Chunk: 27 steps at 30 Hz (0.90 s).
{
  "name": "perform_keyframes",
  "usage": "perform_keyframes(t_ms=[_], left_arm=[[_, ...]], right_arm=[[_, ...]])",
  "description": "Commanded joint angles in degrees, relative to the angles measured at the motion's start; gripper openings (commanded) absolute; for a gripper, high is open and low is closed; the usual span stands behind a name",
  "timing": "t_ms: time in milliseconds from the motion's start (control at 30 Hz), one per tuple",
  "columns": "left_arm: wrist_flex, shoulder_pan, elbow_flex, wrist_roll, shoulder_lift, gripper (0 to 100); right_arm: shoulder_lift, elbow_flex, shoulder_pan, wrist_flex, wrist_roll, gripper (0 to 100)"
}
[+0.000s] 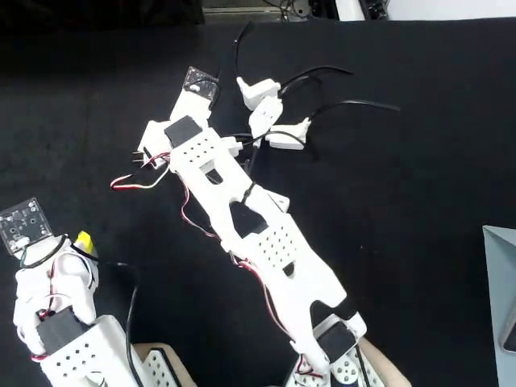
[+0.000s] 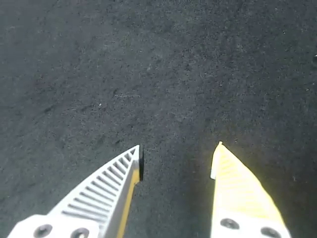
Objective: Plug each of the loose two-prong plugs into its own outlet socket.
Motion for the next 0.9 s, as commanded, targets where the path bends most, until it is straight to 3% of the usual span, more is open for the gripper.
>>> perform_keyframes(t_ms=[0,333,533,733,867], left_arm=[[0.1,-0.5,-3.2,0.5,-0.4,24],[0.1,-0.4,-2.9,0.5,-0.4,24],[0.3,-0.1,-2.7,0.5,-0.4,23],[0.4,0.0,-2.5,0.4,-0.4,23],[0.0,0.1,-3.0,0.4,-0.4,23]], right_arm=[[-0.5,-3.4,-0.5,-0.2,-2.7,22.1],[2.5,-3.8,1.1,-2.6,-3.3,18.5],[4.6,-3.8,1.0,-2.0,-0.3,8.4],[4.4,-5.5,0.8,1.8,1.7,1.4],[4.4,-13.8,0.7,12.1,5.7,1.4]])
